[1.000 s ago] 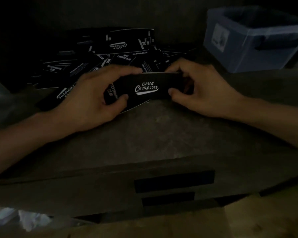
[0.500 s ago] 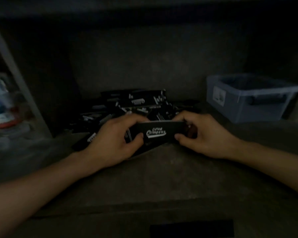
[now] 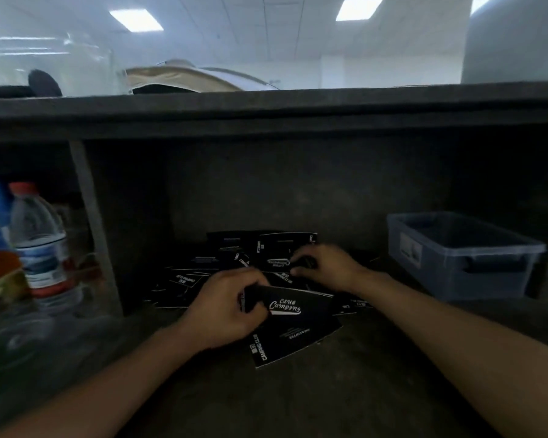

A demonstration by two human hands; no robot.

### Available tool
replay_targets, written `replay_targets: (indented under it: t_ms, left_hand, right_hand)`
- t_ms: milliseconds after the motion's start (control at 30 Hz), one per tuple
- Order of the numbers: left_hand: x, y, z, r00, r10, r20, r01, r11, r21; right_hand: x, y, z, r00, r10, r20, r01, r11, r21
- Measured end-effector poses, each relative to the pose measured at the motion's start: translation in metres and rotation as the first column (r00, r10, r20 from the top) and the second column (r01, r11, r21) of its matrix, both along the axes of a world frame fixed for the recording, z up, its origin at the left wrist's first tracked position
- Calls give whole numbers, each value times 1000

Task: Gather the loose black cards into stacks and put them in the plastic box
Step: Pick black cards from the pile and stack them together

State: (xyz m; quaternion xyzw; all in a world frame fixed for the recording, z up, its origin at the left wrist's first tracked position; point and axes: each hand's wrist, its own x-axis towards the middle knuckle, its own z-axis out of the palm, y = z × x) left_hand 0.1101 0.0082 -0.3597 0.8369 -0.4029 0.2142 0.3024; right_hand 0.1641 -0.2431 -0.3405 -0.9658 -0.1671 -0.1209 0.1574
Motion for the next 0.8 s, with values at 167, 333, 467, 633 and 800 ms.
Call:
replay_targets:
  t_ms: [167, 333, 467, 633, 800]
  left_hand:
    - [-5, 8, 0, 994, -89, -64, 90, 996, 21]
    - [-9, 7, -1, 984, -98, -152, 102, 995, 15]
    - [-10, 6, 4, 973, -116, -197, 111, 993, -39]
    - [-12, 3, 3, 975, -103, -199, 100, 995, -24]
    - [-11, 3, 1, 974, -99, -203, 86, 994, -73]
  right_hand:
    - [-23, -21, 4, 989, -133, 57, 125, 984, 124]
    - [-37, -37, 15, 975, -57, -215, 163, 843, 513]
    - [-40, -36, 27, 975, -9, -222, 186, 583, 791]
    - [-39, -28, 28, 982, 148, -120, 45, 435, 899]
    - [-40, -17, 24, 994, 109, -31, -19, 435, 900]
